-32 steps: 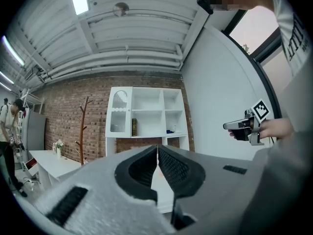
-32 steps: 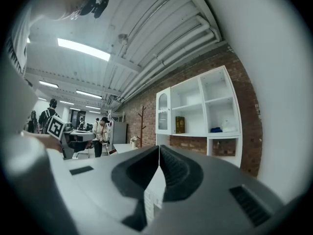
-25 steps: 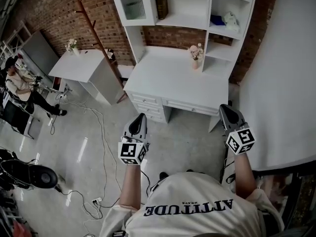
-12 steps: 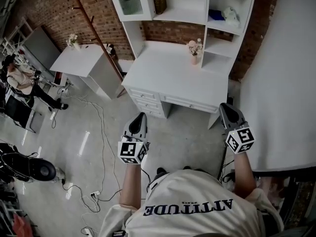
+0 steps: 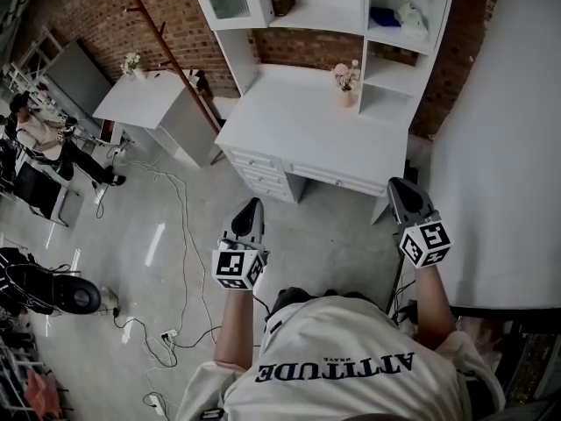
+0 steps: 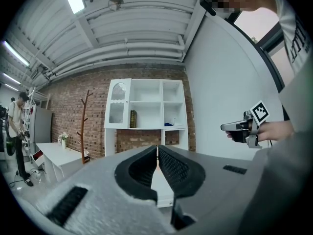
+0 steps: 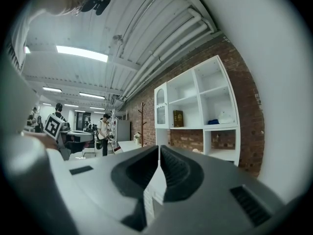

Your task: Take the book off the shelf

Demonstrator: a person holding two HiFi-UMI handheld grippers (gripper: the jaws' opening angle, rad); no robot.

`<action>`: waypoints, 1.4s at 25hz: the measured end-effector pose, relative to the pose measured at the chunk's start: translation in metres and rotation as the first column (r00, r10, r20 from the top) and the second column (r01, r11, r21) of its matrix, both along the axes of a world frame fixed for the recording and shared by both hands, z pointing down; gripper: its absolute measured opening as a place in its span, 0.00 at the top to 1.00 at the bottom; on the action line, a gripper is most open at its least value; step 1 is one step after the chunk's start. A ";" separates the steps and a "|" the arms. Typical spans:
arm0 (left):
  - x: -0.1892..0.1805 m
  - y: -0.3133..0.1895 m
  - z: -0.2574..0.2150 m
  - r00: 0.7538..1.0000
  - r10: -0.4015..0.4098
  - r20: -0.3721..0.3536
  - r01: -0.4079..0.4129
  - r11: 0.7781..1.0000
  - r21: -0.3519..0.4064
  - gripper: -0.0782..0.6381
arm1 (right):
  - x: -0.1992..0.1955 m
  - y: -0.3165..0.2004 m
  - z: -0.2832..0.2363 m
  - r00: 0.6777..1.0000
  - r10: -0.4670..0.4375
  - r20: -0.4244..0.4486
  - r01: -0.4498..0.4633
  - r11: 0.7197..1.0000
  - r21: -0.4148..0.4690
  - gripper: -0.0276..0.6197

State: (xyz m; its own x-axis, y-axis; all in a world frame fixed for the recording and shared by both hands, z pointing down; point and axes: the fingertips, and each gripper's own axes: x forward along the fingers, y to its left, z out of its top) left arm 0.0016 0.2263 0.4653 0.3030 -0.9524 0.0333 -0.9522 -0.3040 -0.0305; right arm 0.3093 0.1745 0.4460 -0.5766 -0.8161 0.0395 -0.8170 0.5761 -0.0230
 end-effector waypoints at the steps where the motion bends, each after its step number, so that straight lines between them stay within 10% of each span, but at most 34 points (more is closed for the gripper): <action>1: 0.001 -0.002 0.000 1.000 -0.001 0.002 0.001 1.000 0.000 0.85 | 0.000 -0.002 0.001 1.000 -0.003 0.000 0.003 1.000 -0.001 0.91; 35: -0.096 -0.176 0.017 0.994 0.091 -0.067 -0.093 0.995 -0.029 0.85 | -0.098 -0.152 0.004 0.996 0.070 -0.049 -0.073 0.996 -0.046 0.91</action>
